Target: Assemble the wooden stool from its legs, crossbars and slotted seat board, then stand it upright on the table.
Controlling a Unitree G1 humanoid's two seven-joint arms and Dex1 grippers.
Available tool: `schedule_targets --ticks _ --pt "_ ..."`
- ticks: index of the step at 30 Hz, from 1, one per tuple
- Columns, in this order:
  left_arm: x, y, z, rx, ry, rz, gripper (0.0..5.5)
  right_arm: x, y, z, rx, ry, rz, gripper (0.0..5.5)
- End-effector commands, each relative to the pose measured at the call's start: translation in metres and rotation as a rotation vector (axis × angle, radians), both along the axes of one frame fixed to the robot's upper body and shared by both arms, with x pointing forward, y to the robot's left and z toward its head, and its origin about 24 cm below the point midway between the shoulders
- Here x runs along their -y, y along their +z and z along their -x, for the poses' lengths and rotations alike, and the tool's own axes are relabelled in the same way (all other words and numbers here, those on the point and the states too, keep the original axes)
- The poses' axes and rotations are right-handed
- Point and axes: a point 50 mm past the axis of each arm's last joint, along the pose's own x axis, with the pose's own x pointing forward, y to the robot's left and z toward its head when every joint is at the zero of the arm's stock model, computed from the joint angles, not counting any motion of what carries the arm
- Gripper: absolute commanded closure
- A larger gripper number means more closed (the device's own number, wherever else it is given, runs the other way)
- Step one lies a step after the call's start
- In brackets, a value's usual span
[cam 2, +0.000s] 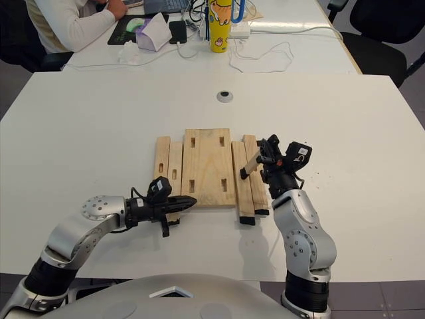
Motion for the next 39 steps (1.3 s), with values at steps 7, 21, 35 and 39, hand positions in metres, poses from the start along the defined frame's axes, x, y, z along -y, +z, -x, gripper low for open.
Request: schedule_targets --ticks 7,21,35,39 --pt "-0.006 0.015 -0.021 0.044 0.086 0.002 5.50 0.002 -0.029 0.002 -0.017 -0.068 0.075 5.07" --pt "-0.009 0.014 -0.024 0.062 0.122 -0.007 5.50 0.001 -0.073 0.021 0.035 0.050 0.433 5.07" --pt "-0.010 0.010 -0.024 0.074 0.153 -0.009 5.50 -0.003 -0.069 0.022 0.111 0.101 0.432 5.07" --pt "-0.009 0.009 -0.025 0.080 0.166 -0.005 5.50 -0.006 -0.052 0.013 0.179 0.101 0.460 4.47"
